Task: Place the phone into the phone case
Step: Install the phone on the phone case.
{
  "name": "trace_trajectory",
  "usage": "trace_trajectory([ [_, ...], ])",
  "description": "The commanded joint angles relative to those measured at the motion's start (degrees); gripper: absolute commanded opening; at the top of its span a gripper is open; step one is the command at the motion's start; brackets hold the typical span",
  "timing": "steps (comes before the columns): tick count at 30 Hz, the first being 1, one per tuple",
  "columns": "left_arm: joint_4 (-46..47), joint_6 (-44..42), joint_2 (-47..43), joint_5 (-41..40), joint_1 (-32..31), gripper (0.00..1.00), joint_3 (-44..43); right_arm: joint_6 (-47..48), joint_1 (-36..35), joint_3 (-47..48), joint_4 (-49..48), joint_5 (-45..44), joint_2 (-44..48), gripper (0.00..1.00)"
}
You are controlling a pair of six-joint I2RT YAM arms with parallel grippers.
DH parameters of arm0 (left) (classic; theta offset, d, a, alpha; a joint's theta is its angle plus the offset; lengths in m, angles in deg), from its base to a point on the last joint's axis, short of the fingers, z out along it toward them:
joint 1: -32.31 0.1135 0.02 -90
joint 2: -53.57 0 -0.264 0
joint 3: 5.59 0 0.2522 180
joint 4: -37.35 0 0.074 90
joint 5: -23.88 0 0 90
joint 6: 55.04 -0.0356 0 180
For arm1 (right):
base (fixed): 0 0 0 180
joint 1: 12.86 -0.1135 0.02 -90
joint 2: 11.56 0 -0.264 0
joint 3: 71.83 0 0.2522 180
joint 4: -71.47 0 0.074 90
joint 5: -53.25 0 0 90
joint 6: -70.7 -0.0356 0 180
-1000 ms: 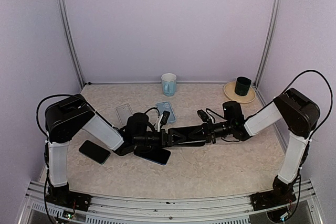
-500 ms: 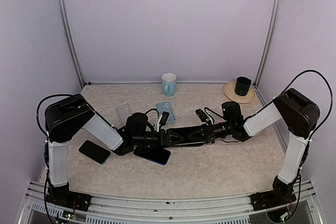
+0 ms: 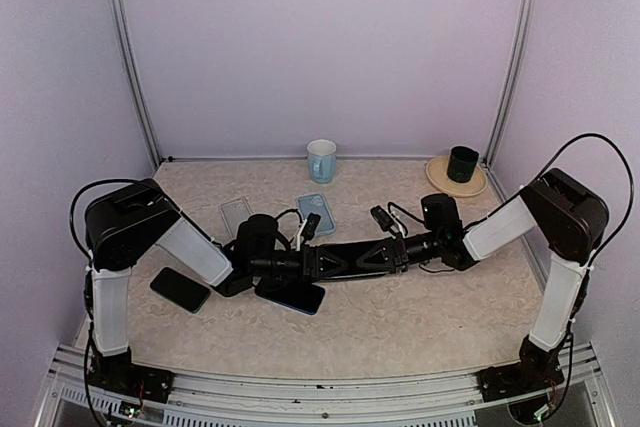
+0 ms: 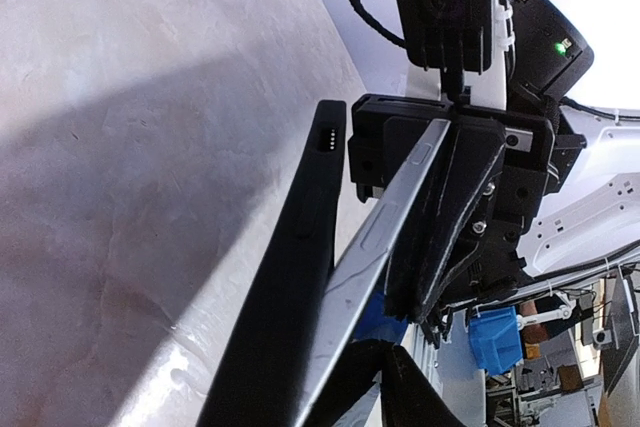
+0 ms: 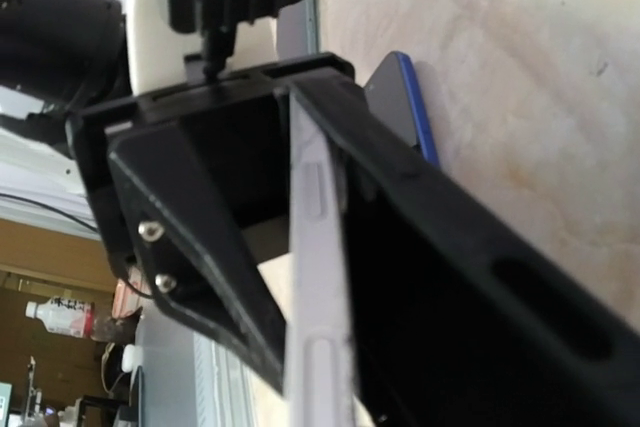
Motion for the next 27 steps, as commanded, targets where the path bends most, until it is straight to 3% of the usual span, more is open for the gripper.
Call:
trace_trajectory([
  [1,9.8,-0.6,-3.1,2.9,-0.8,0.32,-0.9,0.5,-1.9,-0.6,2.2,0.1,-0.3,0.00],
  [8,11.6,0.1,-3.2,3.8,-0.8,0.25,-0.7,1.0,-1.9,0.1,3.5,0.1,0.0,0.00],
  [27,14.3,1.3,-2.8,4.4,-0.8,0.06,0.5,1.3,-1.9,0.5,4.3,0.5,0.8,0.24],
])
